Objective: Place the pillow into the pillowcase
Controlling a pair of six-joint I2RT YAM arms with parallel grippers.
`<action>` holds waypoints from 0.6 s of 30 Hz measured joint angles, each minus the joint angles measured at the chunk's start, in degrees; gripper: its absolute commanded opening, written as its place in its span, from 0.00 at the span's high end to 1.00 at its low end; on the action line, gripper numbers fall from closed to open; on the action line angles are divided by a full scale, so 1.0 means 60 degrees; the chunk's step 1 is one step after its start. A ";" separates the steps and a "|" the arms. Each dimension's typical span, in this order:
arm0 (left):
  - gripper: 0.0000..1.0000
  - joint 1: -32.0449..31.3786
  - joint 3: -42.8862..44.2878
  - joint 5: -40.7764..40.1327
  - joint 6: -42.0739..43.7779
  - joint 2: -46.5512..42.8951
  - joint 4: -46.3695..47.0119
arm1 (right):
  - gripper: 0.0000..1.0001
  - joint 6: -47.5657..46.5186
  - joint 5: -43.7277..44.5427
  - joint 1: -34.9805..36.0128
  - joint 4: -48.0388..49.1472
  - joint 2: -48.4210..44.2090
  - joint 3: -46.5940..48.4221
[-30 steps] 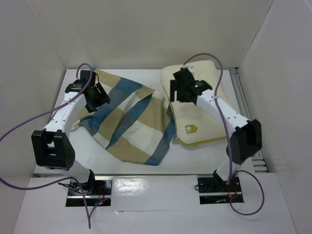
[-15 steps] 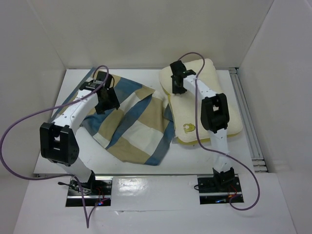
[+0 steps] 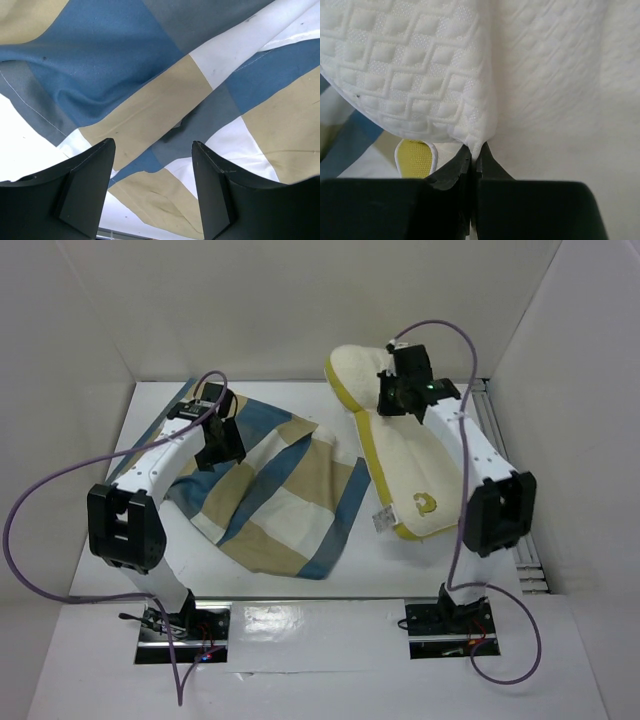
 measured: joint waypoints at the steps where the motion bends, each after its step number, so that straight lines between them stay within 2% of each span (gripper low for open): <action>1: 0.25 0.0000 0.0033 0.0004 0.0000 0.0011 0.0004 | 1.00 -0.0098 -0.0182 0.0007 0.0029 -0.0630 -0.0270; 5: 0.25 0.0120 0.0106 0.0036 -0.0007 0.0036 -0.0073 | 1.00 -0.0382 -0.0758 0.0699 0.0299 -0.2699 -0.1621; 9: 0.25 0.0838 0.0237 0.0160 -0.0055 0.0029 -0.0233 | 1.00 -0.0466 -0.1078 0.2725 0.0849 -0.3734 -0.3643; 10: 0.25 0.1133 0.0248 0.0193 -0.0073 -0.0007 -0.0237 | 0.86 -0.0419 -0.1111 0.3279 0.0947 -0.3745 -0.4149; 11: 0.25 0.1326 0.0255 0.0244 -0.0080 -0.0036 -0.0244 | 0.42 -0.0310 -0.1162 0.3763 0.0998 -0.3621 -0.4619; 14: 0.21 0.2284 0.0324 0.0499 -0.0058 -0.0277 -0.0248 | 0.21 0.0029 -0.1126 0.4568 0.0510 -0.2987 -0.5289; 16: 0.20 0.2575 0.0521 0.0790 0.0044 -0.0419 -0.0262 | 0.13 0.0299 -0.0627 0.4681 0.0022 -0.2779 -0.5435; 18: 0.19 0.2557 0.0801 0.1239 0.0240 -0.0448 -0.0168 | 0.11 0.0729 0.0073 0.4477 -0.0372 -0.2976 -0.5446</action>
